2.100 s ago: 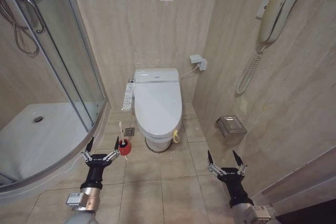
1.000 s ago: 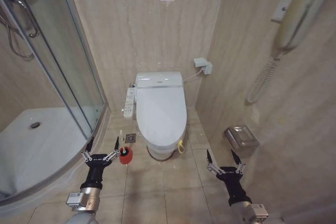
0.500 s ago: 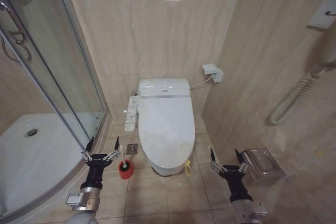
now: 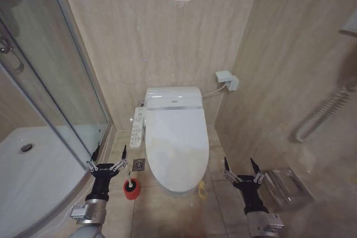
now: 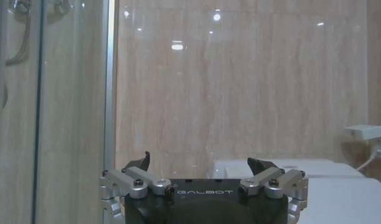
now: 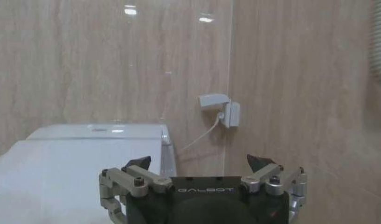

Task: Open the toilet lid, clean the toilet bowl with a toilet brush, close the toilet lid, and flush.

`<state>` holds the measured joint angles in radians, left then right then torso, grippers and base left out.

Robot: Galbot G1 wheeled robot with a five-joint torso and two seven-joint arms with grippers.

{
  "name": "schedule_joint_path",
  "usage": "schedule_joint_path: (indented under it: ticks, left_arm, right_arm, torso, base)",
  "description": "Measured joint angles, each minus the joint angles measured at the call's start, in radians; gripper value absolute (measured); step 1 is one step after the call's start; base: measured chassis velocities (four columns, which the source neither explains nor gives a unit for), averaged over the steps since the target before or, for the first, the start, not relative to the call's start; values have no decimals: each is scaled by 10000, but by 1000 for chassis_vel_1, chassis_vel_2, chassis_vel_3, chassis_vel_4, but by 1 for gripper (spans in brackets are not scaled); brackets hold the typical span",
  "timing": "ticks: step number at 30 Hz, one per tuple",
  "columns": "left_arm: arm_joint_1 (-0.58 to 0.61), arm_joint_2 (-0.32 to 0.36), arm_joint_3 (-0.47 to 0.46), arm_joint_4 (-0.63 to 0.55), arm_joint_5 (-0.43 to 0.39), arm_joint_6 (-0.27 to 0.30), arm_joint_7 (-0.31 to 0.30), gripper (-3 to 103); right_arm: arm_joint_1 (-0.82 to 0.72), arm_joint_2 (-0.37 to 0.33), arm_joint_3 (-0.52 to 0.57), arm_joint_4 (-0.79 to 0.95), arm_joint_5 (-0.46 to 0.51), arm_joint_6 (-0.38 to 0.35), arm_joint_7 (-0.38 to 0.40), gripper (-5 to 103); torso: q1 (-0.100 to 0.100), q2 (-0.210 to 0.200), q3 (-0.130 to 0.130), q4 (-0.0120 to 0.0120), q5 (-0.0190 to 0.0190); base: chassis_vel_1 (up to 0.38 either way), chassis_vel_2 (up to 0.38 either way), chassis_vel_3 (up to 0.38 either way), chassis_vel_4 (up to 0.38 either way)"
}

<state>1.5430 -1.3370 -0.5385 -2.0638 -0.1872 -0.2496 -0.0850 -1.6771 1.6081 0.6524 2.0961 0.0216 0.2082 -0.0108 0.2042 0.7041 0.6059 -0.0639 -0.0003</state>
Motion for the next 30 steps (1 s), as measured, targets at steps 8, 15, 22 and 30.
schedule_joint_path:
  ticks: [8, 15, 22, 30]
  left_arm:
    - [10, 0, 0, 0, 0, 0, 0, 100]
    - [8, 0, 0, 0, 0, 0, 0, 100]
    - [5, 0, 0, 0, 0, 0, 0, 100]
    - [7, 0, 0, 0, 0, 0, 0, 100]
  right_arm:
    - [-116, -7, -106, -638, -1175, 32, 154, 100]
    - [27, -577, -495, -1893, -1278, -90, 626, 100]
    - [305, -1105, -959, -3263, -1475, -143, 706, 100]
    - [705, -1152, -1399, -4387, -1714, -18, 715, 100]
  torso:
    - [-17, 4, -6, -2, 2]
    - [-17, 5, -7, -2, 4]
    - [-12, 4, -4, -1, 4]
    - [-13, 4, -5, -2, 3]
  base:
    - [-15, 35, 6, -1]
    - [22, -39, -31, 31]
    - [0, 0, 0, 0]
    - [0, 0, 0, 0]
